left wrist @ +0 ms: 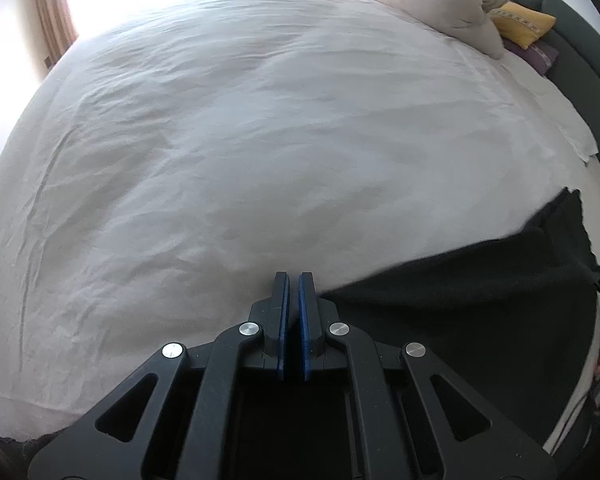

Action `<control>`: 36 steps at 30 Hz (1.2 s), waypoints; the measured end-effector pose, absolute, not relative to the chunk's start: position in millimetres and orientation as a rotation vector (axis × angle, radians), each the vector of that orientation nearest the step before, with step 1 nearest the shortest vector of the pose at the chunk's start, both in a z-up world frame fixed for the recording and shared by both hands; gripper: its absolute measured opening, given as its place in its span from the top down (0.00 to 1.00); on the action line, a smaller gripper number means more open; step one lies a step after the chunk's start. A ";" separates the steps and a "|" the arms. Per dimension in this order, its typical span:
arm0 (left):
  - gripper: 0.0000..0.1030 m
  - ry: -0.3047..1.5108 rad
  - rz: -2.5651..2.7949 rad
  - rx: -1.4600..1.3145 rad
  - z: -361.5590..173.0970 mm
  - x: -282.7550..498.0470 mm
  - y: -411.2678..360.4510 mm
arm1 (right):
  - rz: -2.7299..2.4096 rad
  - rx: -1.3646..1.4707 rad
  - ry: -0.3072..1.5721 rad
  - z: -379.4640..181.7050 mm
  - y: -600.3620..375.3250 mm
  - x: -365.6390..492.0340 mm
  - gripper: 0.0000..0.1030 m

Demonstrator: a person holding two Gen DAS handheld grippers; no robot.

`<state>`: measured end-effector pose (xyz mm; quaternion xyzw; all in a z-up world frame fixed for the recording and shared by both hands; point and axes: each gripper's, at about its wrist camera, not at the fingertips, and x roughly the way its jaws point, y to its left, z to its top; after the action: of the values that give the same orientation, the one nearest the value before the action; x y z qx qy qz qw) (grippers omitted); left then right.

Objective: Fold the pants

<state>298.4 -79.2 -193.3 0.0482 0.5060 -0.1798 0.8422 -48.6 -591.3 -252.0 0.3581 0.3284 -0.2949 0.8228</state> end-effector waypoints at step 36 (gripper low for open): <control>0.95 0.992 -0.403 0.009 -191.0 259.5 -43.5 | 0.230 -0.080 0.939 -180.7 -420.0 164.8 0.45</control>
<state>259.5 -43.5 -191.0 0.0041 0.4728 -0.1919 0.8600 164.8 -420.0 -180.7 -0.0386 0.4514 0.1107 0.8846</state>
